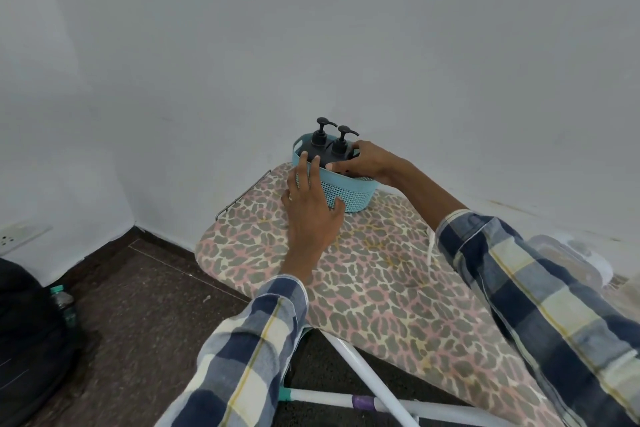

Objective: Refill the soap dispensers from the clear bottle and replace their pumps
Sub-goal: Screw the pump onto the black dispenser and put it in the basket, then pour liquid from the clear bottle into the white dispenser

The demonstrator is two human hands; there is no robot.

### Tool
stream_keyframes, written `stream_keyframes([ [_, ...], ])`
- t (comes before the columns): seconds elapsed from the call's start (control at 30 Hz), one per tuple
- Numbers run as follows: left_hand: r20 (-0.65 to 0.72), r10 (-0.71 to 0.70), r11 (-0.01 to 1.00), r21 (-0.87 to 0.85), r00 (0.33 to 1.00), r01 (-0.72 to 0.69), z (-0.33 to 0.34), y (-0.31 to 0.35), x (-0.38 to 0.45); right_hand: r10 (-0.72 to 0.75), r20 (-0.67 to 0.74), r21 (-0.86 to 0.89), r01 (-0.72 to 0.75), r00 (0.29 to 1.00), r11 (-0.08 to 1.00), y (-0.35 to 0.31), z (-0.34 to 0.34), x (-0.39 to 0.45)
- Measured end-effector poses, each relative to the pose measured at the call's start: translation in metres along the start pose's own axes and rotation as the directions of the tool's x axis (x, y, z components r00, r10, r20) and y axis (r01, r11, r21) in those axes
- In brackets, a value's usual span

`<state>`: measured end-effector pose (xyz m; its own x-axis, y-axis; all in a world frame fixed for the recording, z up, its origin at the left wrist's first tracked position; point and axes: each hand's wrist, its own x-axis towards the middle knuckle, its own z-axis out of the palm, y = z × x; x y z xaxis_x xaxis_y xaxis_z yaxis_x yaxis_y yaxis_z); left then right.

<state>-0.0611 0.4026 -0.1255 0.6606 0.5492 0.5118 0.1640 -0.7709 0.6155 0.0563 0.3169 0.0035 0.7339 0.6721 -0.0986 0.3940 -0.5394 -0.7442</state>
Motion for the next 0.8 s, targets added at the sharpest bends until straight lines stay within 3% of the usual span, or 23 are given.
stream_keyframes([
  [0.17, 0.021, -0.003, 1.0, 0.02, 1.0, 0.002, -0.003, 0.002, -0.001, -0.032, -0.258, -0.118, 0.001, 0.966, 0.993, 0.01, 0.0, -0.026],
  [0.27, 0.013, 0.014, 0.998, 0.061, 1.0, -0.014, -0.007, 0.007, -0.004, -0.099, -0.337, -0.172, 0.042, 0.936, 0.984, 0.022, -0.001, -0.056],
  [0.43, -0.089, 0.243, 0.96, 0.164, 0.966, -0.226, -0.008, 0.035, -0.03, -0.182, -0.437, -0.08, 0.163, 0.881, 0.983, 0.051, -0.009, -0.116],
  [0.67, -0.012, 0.243, 0.948, -0.208, 0.97, -0.24, 0.009, 0.113, -0.085, -0.143, -0.492, -0.006, 0.161, 0.859, 0.987, 0.096, -0.02, -0.19],
  [0.8, 0.079, 0.302, 0.928, -0.251, 0.95, -0.274, 0.023, 0.153, -0.11, -0.17, -0.584, -0.002, 0.207, 0.794, 0.978, 0.126, -0.031, -0.236],
])
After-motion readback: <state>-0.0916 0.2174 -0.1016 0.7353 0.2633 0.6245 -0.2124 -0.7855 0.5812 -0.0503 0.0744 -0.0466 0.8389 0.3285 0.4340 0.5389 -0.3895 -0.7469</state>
